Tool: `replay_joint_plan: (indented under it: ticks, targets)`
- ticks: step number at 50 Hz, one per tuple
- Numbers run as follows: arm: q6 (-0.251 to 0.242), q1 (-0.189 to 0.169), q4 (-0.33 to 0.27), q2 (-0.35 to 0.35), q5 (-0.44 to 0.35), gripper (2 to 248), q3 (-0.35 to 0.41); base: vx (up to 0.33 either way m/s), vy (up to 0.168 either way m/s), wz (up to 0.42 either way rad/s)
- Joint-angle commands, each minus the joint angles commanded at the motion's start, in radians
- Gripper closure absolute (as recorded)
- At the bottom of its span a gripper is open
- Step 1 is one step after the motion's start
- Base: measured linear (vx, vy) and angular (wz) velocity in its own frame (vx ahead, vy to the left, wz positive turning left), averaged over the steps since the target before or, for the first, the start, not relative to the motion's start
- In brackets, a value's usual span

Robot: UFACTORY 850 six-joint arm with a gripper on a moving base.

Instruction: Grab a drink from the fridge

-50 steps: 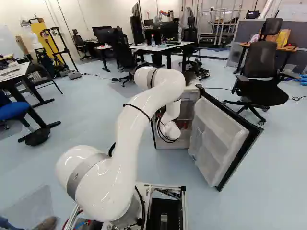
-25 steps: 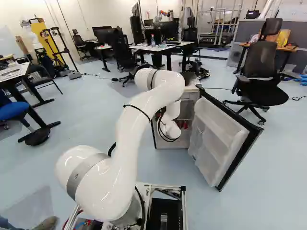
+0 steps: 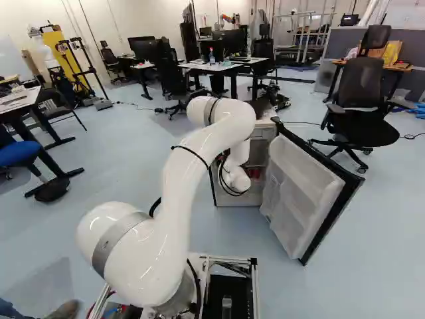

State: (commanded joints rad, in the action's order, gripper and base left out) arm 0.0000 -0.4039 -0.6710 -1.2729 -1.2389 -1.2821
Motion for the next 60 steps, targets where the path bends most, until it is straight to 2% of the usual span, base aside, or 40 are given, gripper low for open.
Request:
replay_joint_plan:
  ticks: [4,5,9,10,14,15,60]
  targets:
    - [0.0,0.0,0.0,0.0,0.0,26,0.0,0.0,0.0,0.0]
    - [0.0,0.0,0.0,0.0,0.0,38,0.0,0.0,0.0,0.0]
    - [0.0,0.0,0.0,0.0,0.0,38,0.0,0.0,0.0,0.0]
    - [0.0,0.0,0.0,0.0,0.0,50,0.0,0.0,0.0,0.0]
    - [0.0,0.0,0.0,0.0,0.0,50,0.0,0.0,0.0,0.0]
    - [0.0,0.0,0.0,0.0,0.0,62,0.0,0.0,0.0,0.0]
    - [0.0,0.003,0.0,-0.008,0.01,63,-0.016,0.0,0.0,0.0]
